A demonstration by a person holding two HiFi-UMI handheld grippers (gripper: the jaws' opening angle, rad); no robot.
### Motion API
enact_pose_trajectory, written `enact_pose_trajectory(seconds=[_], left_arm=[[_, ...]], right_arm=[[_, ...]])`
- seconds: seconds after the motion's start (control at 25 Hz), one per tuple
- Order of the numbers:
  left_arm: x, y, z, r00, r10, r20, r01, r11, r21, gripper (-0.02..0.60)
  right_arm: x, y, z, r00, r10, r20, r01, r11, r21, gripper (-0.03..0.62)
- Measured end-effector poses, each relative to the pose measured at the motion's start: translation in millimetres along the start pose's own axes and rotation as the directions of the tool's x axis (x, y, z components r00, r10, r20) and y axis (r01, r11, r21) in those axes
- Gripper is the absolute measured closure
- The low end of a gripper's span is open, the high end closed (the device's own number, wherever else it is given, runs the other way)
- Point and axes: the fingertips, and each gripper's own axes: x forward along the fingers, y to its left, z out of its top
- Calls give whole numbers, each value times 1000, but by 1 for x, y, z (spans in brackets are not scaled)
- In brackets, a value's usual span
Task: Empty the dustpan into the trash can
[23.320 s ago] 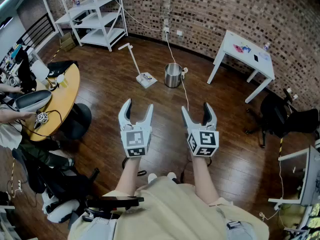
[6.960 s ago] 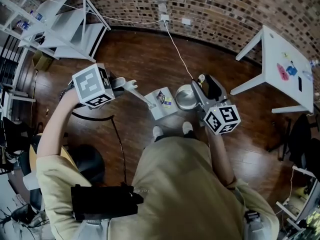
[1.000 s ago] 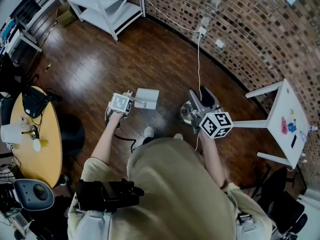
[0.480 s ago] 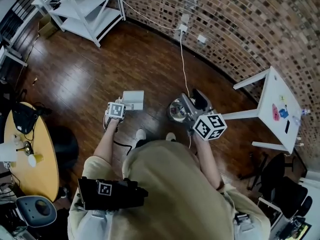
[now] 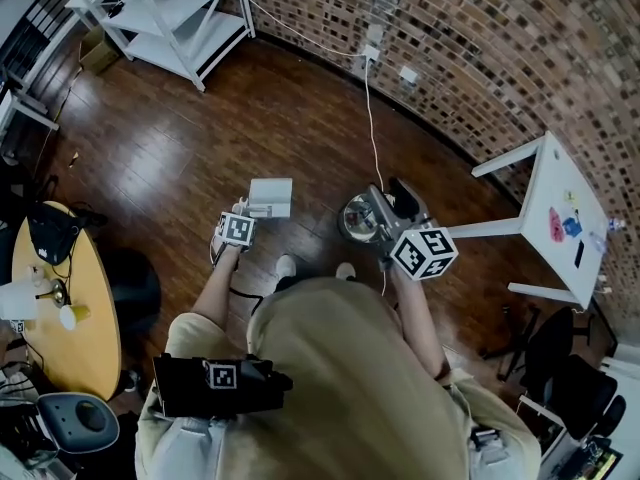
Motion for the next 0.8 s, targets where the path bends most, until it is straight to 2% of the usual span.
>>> enact_pose_trajectory(seconds=[0.04, 0.08, 0.12, 0.16, 0.28, 0.4, 0.48, 0.56, 0.68, 0.8], left_arm=[[-2, -1, 1, 1000, 1, 16, -1, 1000, -4, 431], [-5, -1, 4, 999, 7, 38, -7, 1000, -7, 329], [-9, -1, 6, 998, 12, 59, -11, 1000, -10, 265], [-13, 0, 8, 997, 16, 73, -15, 1000, -14, 259], [-31, 5, 14, 993, 30, 118, -27, 999, -33, 168], [-67, 3, 37, 976, 14, 217, 2, 997, -71, 149], [-95, 4, 58, 953, 18, 303, 12, 995, -98, 149], [-121, 6, 79, 921, 30, 389, 21, 992, -126, 149], [-157, 1, 112, 858, 34, 513, 39, 991, -130, 149], [-188, -10, 143, 793, 15, 609, 47, 995, -85, 149]], right_arm=[[1, 0, 0, 1000, 4, -2, -4, 1000, 0, 358], [3, 1, 0, 1000, 9, -4, -9, 1000, 1, 358], [5, 2, -1, 1000, 14, -8, -14, 1000, 2, 358], [7, 2, -2, 1000, 19, -12, -19, 1000, 4, 358], [12, 6, -5, 999, 34, -21, -34, 999, 8, 358], [17, 9, -5, 999, 44, -21, -44, 999, 11, 358], [20, 10, -5, 999, 47, -19, -47, 999, 10, 358], [24, 12, -5, 999, 49, -15, -49, 999, 6, 358], [27, 18, -6, 998, 55, 2, -55, 998, -8, 358], [24, 23, -2, 999, 43, 32, -42, 999, -31, 358]])
